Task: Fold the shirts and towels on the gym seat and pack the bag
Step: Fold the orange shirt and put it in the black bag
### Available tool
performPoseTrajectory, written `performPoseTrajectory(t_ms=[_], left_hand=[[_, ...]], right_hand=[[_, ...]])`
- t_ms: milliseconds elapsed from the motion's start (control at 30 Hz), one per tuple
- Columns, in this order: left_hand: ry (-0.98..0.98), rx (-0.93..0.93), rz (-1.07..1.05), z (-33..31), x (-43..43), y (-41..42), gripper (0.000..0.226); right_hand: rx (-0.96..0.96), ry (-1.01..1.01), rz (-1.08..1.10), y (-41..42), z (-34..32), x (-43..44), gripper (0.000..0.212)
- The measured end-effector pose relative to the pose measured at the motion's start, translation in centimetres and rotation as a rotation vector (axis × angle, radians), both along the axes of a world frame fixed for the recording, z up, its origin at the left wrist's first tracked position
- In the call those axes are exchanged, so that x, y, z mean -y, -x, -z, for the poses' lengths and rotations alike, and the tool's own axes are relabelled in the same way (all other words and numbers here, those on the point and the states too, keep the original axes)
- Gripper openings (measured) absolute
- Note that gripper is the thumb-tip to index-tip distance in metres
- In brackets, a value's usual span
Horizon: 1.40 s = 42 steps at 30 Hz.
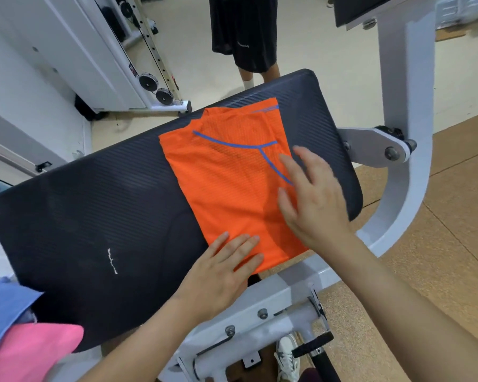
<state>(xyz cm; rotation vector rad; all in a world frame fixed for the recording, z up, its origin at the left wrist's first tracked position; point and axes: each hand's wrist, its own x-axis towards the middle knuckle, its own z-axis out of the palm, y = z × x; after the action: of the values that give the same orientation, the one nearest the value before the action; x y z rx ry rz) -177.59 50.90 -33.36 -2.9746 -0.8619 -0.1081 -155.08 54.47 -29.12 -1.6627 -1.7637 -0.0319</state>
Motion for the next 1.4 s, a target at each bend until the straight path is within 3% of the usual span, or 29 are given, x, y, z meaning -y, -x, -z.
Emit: performPoseTrajectory(t_ms=[167,300,367,500,567,633,767,833,900,967,1033,1133,1267,1400], left_hand=[[0.072,-0.018,-0.019,-0.4,0.5,0.0,0.039],[0.349,-0.022,-0.126,-2.9,0.2,-0.3,0.044],[0.561,0.119,-0.221,-4.2,-0.4,-0.6,0.042],[0.948,0.483,-0.491,-6.8,-2.2,-0.9,0.031],[1.023,0.538,-0.524,-7.6,-2.9,-0.7,0.03],[1.086,0.587,-0.537,-8.0,-3.3,-0.6,0.029],[1.077,0.596,-0.557,-7.8,-2.9,-0.6,0.029],[1.019,0.54,-0.583,-7.2,-2.2,-0.4,0.031],[0.971,0.528,-0.603,-6.8,-1.8,-0.2,0.05],[0.924,0.579,-0.604,-6.5,-1.6,-0.4,0.049],[0.87,0.617,-0.607,-6.6,-1.6,-0.7,0.038],[0.79,0.605,-0.62,-6.6,-1.3,-0.5,0.041],[0.789,0.582,-0.633,-6.3,-0.4,0.1,0.041],[0.893,0.582,-0.642,-6.9,-0.6,1.0,0.056]], right_hand=[[0.42,0.184,-0.227,0.5,2.5,-3.4,0.059],[0.518,0.346,-0.249,0.0,2.1,-4.0,0.062],[0.477,0.385,-0.298,0.0,0.2,-3.4,0.066],[-0.013,0.657,-0.532,-2.0,-4.1,-0.4,0.082],[0.082,0.758,-0.61,-3.3,-4.9,1.3,0.079],[0.321,0.693,-0.574,-3.7,-3.4,2.6,0.062],[0.358,0.305,-0.388,-4.2,0.1,3.4,0.015],[0.393,0.225,-0.317,-4.4,0.8,3.6,0.028],[0.438,0.234,-0.241,-3.7,1.4,4.1,0.052],[0.455,0.157,-0.217,-2.7,2.3,4.7,0.046],[0.385,-0.006,-0.234,-2.2,3.2,4.7,0.026],[0.179,-0.059,-0.332,-2.5,3.3,4.2,0.024],[0.049,0.229,-0.434,-3.3,1.5,4.5,0.026],[-0.353,0.641,-0.44,-3.6,-0.9,3.7,0.018]])
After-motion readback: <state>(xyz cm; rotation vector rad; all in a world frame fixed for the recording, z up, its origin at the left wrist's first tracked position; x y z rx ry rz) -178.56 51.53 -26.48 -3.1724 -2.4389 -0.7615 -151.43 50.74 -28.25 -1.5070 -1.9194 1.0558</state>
